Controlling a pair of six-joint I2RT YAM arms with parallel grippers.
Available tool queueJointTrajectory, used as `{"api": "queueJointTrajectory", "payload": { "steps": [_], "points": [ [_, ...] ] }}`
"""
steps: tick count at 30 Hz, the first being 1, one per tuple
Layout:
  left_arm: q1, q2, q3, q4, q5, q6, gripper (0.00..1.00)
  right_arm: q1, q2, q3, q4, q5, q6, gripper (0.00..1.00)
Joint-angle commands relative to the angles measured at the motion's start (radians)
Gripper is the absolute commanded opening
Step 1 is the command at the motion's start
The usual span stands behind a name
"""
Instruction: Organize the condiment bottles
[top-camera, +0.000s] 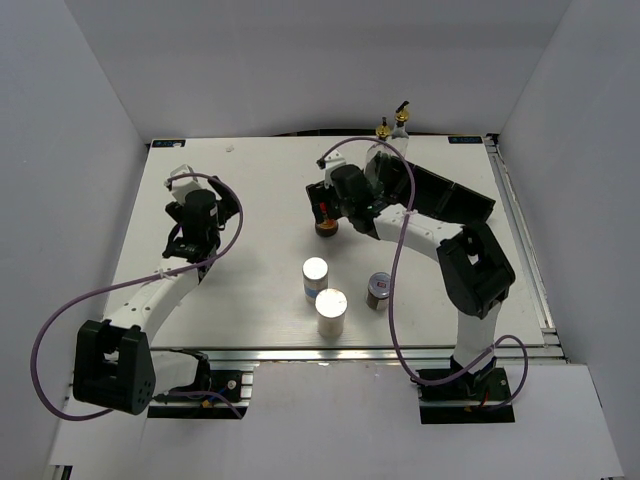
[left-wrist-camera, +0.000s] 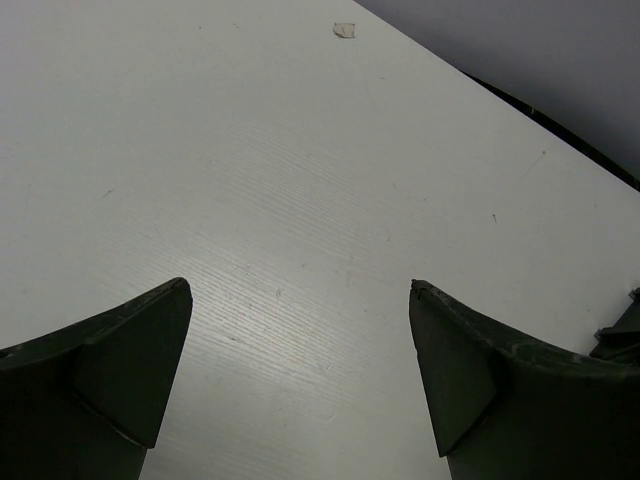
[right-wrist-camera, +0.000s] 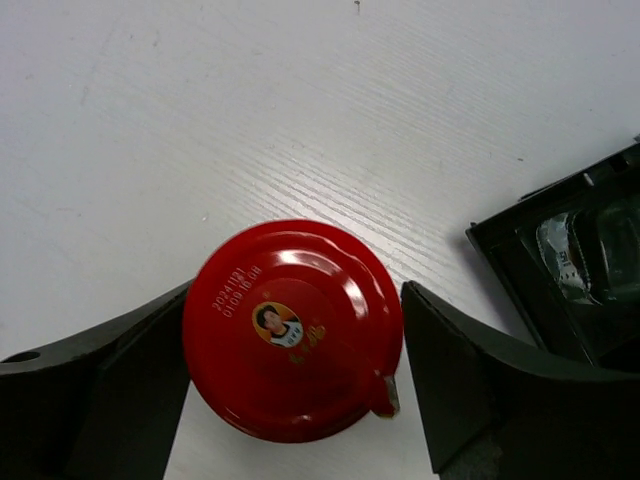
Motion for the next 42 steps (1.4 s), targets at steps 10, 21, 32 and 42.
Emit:
{"api": "queueJointTrajectory", "payload": {
  "steps": [10, 21, 32, 42],
  "points": [
    [0.007, -0.054, -0.03, 0.021, -0.016, 0.017, 0.98, 0.001, -0.173, -0.031, 0.094, 0.032, 0.018, 0.19],
    [0.007, -0.078, -0.041, 0.021, -0.001, 0.025, 0.98, -0.091, -0.589, -0.272, -0.008, 0.188, 0.035, 0.1],
    [0.007, -0.081, -0.044, 0.029, -0.002, 0.03, 0.98, -0.428, -0.58, -0.238, 0.045, 0.133, 0.052, 0.12],
    [0.007, -0.08, -0.048, 0.046, 0.019, 0.04, 0.98, -0.514, -0.319, -0.06, 0.121, 0.05, -0.038, 0.09]
  ]
}}
